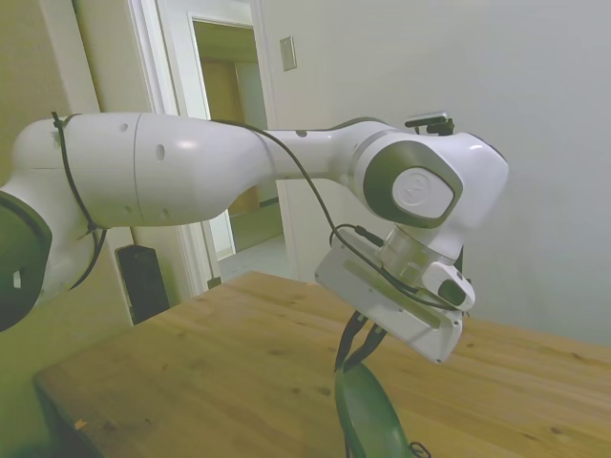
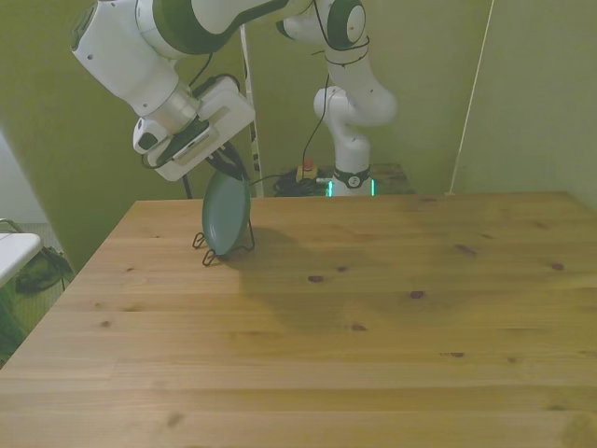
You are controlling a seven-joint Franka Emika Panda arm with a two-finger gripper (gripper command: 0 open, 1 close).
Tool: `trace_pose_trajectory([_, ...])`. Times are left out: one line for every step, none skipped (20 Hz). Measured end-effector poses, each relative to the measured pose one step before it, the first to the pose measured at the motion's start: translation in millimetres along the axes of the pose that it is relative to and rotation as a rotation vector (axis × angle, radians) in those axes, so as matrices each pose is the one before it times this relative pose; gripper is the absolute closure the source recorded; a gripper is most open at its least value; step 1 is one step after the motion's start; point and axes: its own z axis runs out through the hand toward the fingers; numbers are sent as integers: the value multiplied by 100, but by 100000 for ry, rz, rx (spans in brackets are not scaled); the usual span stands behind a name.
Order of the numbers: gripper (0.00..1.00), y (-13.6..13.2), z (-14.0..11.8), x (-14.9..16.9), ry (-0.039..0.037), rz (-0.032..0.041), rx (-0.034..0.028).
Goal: Unload the plate
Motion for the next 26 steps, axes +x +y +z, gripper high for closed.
trace_pose_trajectory([100, -2, -128, -38, 313, -25, -38])
trace_pose_trajectory([100, -66, -262, -77, 636, -121, -129])
trace_pose_trajectory([100, -116, -340, -110, 770, -155, -183])
trace_pose_trajectory([100, -145, -393, -174, 694, -205, -180])
trace_pose_trajectory([100, -212, -529, -291, 556, -201, -224])
trace_pose_trajectory([100, -237, -622, -324, 962, -145, -217])
trace_pose_trajectory([100, -284, -749, -344, 1452, 129, -276])
trace_pose_trajectory([100, -341, -830, -380, 1591, 426, -296])
trace_pose_trajectory([100, -390, -900, -335, 2273, 725, -320])
trace_pose_trajectory([100, -430, -918, -317, 2289, 1247, -294])
trace_pose_trajectory([100, -416, -928, -264, 2555, 2016, -310])
trace_pose_trajectory([100, -432, -870, -140, 2857, 2616, -331])
trace_pose_trajectory([100, -595, -813, 28, 3285, 3193, -299])
trace_pose_trajectory([100, -820, -706, 247, 3836, 3785, -147])
trace_pose_trajectory([100, -1046, -422, 428, 3807, 3742, -91])
trace_pose_trajectory([100, -1586, -111, 588, 3937, 3986, 62])
trace_pose_trajectory([100, -1706, 157, 547, 3363, 3802, 208])
trace_pose_trajectory([100, -1917, 394, 455, 3233, 3633, 387])
trace_pose_trajectory([100, -2076, 593, 375, 3161, 3625, 472])
trace_pose_trajectory([100, -2015, 735, 237, 3045, 3396, 651])
trace_pose_trajectory([100, -2044, 965, 174, 3180, 3249, 852])
trace_pose_trajectory([100, -1944, 1239, 142, 3287, 2979, 922])
trace_pose_trajectory([100, -1770, 1552, 164, 3431, 2823, 701])
trace_pose_trajectory([100, -1636, 1799, 130, 3758, 2418, 477])
trace_pose_trajectory([100, -1408, 1965, 169, 3937, 2144, 651])
trace_pose_trajectory([100, -1190, 2075, 120, 4109, 1982, 456])
